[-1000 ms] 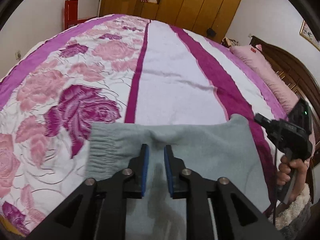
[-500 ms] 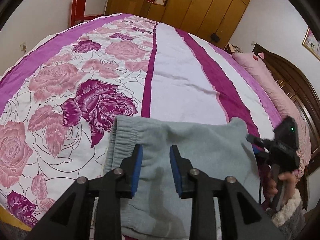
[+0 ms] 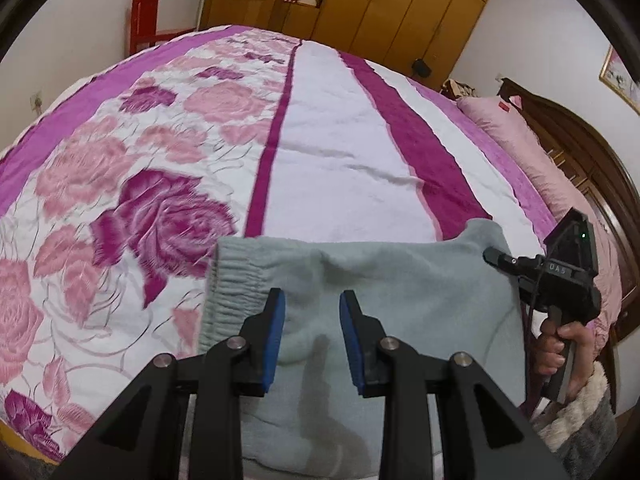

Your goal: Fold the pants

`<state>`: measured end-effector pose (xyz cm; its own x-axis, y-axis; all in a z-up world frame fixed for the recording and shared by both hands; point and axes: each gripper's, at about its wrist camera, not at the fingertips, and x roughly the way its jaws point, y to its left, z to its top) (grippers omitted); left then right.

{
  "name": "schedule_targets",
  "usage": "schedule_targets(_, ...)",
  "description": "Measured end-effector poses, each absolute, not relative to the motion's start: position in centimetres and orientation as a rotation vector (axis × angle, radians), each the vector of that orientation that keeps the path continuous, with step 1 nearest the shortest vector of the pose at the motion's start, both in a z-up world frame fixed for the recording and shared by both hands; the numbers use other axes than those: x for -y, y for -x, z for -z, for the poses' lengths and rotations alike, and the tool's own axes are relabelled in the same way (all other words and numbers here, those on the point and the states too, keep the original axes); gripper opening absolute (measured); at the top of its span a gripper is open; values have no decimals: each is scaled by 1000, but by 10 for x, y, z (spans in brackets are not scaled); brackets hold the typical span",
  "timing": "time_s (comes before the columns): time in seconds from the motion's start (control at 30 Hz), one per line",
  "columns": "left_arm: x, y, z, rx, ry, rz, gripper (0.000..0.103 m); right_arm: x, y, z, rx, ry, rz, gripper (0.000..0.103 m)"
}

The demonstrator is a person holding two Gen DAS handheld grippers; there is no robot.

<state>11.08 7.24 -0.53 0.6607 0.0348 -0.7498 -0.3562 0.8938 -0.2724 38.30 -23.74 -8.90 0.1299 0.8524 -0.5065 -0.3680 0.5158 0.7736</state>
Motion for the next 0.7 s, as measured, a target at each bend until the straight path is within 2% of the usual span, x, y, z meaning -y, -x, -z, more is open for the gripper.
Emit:
schedule_targets(0.1, -61, -127, 4, -827, 394, -222, 33, 256, -393, 90, -1109, -569, -929, 8)
schedule_targets(0.7, 45, -243, 14, -870, 235, -129, 36, 347, -454, 75, -1024, -566, -803, 8)
